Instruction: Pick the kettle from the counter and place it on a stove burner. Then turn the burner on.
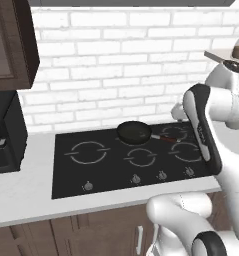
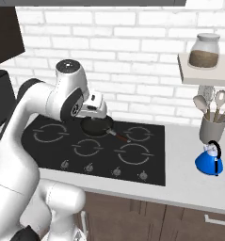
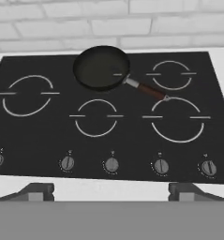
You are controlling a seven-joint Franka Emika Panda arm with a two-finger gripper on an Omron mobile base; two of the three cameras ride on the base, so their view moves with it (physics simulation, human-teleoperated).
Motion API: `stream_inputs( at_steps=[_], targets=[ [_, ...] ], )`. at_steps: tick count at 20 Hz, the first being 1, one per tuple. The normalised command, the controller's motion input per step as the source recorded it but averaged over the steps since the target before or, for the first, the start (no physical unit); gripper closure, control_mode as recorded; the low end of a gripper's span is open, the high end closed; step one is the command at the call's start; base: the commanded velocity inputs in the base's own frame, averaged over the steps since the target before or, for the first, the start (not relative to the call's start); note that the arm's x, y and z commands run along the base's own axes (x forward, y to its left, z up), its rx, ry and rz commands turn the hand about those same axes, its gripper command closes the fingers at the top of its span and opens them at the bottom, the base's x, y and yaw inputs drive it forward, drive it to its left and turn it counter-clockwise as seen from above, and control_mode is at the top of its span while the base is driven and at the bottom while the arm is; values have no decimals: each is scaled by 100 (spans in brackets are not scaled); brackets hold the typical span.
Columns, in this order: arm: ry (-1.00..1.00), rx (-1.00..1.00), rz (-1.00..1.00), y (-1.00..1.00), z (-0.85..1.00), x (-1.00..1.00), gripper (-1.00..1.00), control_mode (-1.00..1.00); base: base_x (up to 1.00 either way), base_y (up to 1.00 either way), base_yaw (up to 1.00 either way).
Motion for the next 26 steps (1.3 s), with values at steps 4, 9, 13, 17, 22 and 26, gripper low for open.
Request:
stream_inputs(
  at_steps=[4,9,13,17,22,26],
  targets=[
    [-36,-2,-6,-100,18,-98,-100,-100,0,0,0],
    [-11,-3,-12,-100,13,-69,-100,-100,0,0,0],
    [-2,-2,-12,-100,26,-21,-100,-100,0,0,0],
    [0,-2,-14,-100,37,-1,-100,-100,0,0,0],
    [1,-3,-19,-100,32,0,-100,-100,0,0,0],
    [6,0,-15,-100,2,8,-100,-100,0,0,0]
  ],
)
